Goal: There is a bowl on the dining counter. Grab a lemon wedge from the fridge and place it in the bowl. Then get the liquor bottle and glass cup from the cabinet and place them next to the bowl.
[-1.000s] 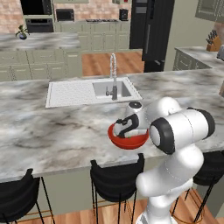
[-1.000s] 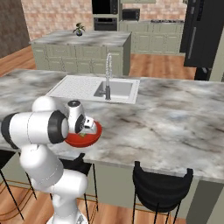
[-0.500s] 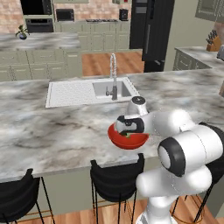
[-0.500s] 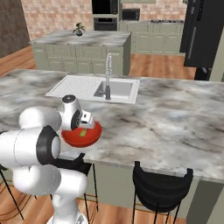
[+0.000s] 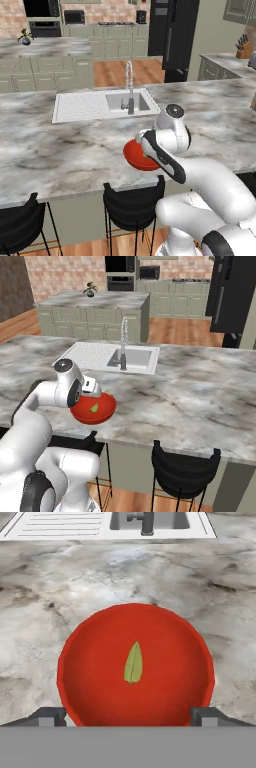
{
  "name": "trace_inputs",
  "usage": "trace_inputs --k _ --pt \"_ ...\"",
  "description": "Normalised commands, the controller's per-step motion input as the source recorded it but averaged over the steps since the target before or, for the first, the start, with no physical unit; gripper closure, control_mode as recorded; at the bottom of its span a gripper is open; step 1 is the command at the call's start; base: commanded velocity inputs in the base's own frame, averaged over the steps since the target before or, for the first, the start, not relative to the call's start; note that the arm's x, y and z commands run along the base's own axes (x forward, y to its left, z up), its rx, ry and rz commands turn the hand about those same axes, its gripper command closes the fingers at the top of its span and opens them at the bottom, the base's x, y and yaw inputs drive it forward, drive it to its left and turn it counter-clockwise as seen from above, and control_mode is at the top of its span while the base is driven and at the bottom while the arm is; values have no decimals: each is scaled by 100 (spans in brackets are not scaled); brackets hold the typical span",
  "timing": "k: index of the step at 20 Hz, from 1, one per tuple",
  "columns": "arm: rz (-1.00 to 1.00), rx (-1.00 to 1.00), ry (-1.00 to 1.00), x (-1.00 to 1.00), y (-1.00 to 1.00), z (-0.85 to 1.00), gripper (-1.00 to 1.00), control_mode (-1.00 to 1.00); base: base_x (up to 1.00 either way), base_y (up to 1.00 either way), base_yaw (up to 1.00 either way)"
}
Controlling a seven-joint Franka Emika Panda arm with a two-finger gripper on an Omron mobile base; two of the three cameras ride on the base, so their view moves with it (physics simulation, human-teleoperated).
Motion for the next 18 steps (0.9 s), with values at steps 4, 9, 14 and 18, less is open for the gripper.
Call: trace_inputs --k 4,9,14,18 --pt "0 4 0 -49 0 100 -100 -100 0 0 0" --pt "0 8 1 -48 -28 100 -100 -100 0 0 0" --pt "0 10 1 -54 -33 100 -100 -100 0 0 0" --pt "0 3 0 -67 -12 89 -100 -100 0 0 0"
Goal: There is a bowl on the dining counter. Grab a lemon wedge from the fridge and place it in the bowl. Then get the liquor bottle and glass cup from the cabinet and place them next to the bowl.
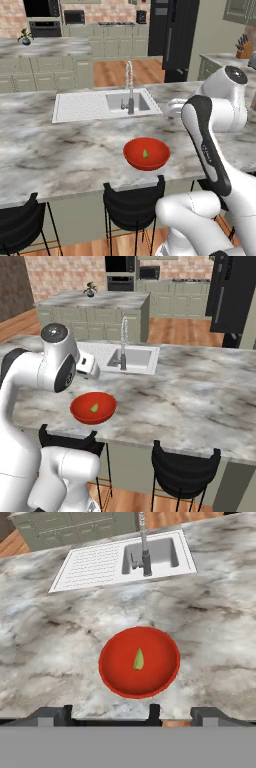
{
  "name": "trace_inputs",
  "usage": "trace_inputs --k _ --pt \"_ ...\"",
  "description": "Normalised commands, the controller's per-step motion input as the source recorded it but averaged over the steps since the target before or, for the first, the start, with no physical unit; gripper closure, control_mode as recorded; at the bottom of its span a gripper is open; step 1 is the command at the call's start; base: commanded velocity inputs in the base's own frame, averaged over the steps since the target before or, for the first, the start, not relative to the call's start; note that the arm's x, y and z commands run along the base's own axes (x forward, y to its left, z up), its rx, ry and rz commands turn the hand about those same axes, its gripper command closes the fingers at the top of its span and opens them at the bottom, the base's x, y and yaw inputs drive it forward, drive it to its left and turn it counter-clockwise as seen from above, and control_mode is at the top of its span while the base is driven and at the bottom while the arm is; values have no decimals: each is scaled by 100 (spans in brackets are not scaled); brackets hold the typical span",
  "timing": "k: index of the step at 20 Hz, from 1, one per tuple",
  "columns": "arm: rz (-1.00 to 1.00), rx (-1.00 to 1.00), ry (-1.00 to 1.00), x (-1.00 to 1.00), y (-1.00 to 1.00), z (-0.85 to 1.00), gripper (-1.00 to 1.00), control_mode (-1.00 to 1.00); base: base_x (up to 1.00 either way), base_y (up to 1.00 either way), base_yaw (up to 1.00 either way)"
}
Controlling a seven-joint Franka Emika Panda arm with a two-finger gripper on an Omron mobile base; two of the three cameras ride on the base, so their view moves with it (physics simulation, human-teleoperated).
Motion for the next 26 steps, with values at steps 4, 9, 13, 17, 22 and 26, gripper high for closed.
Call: trace_inputs --k 4,9,13,17,22,26 --pt "0 0 0 -82 0 41 -100 -100 0 0 0" --pt "0 -3 1 -97 0 0 -100 -100 0 0 0" --pt "0 -6 2 -80 6 2 -100 -100 0 0 0" --pt "-1 -2 0 -22 16 49 -100 -100 0 0 0" --pt "-1 -3 3 -1 21 31 -100 100 -3 5 0" --pt "0 0 0 0 0 0 -100 100 -72 52 0"
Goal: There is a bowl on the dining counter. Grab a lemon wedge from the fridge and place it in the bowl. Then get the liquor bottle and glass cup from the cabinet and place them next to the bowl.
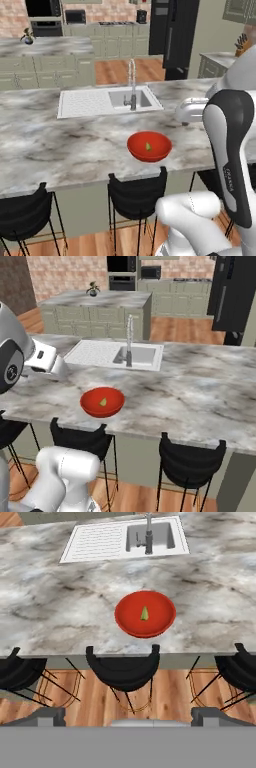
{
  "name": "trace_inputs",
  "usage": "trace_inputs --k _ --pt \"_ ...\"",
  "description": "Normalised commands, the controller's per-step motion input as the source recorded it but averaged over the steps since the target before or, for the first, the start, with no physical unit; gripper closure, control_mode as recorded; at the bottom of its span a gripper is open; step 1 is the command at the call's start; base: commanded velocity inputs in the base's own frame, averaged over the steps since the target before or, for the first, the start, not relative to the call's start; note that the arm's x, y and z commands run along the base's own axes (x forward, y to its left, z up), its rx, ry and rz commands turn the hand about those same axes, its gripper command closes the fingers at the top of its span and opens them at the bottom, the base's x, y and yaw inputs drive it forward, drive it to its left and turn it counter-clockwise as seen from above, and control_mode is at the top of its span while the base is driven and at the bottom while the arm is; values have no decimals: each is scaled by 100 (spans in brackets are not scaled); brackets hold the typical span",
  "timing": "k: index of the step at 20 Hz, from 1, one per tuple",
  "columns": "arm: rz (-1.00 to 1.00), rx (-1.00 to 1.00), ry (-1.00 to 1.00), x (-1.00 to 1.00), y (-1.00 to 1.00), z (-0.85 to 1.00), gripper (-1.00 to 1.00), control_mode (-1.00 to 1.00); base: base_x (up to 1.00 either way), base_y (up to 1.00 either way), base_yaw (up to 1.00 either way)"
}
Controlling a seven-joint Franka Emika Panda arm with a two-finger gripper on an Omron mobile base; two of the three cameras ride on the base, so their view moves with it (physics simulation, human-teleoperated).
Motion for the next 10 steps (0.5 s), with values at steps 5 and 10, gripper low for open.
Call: trace_inputs --k 5,10 --pt "0 0 0 0 0 0 -100 100 -100 99 0" --pt "0 0 0 0 0 0 -100 100 -92 100 0"
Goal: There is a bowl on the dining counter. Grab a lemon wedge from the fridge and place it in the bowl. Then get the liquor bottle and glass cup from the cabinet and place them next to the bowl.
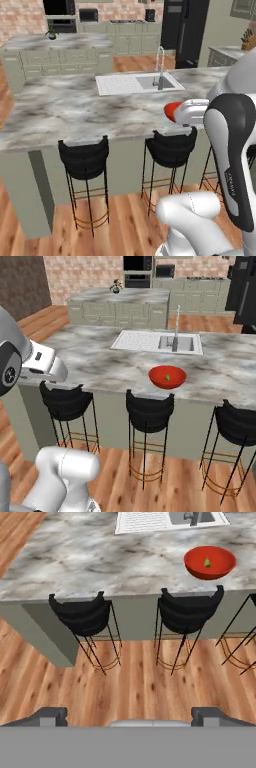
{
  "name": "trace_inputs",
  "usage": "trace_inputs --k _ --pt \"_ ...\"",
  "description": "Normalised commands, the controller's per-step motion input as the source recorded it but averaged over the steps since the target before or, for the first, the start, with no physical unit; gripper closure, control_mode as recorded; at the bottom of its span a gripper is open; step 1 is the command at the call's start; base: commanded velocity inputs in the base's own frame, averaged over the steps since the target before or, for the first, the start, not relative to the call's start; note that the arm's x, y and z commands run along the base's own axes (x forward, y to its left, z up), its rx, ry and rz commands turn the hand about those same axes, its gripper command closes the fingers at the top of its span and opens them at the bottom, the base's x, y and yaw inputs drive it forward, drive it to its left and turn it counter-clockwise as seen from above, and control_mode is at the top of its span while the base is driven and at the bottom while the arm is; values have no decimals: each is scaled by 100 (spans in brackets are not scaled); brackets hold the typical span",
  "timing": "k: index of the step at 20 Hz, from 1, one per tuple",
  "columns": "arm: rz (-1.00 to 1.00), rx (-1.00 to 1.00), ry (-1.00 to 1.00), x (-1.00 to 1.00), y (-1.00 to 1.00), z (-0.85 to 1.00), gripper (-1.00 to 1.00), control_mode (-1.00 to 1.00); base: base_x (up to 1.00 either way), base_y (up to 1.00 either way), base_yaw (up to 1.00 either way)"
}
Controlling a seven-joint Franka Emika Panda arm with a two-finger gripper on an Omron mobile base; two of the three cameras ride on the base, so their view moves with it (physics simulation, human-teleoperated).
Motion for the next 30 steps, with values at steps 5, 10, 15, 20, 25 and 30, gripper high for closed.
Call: trace_inputs --k 5,10,15,20,25,30 --pt "0 0 0 0 0 0 -100 100 -42 100 0" --pt "0 0 0 0 0 0 -100 100 -8 100 0" --pt "0 0 0 0 0 0 -100 100 0 100 -2" --pt "0 0 0 0 0 0 -100 100 2 100 -3" --pt "0 0 0 0 0 0 -100 100 15 100 -3" --pt "0 0 0 0 0 0 -100 100 43 100 -5"
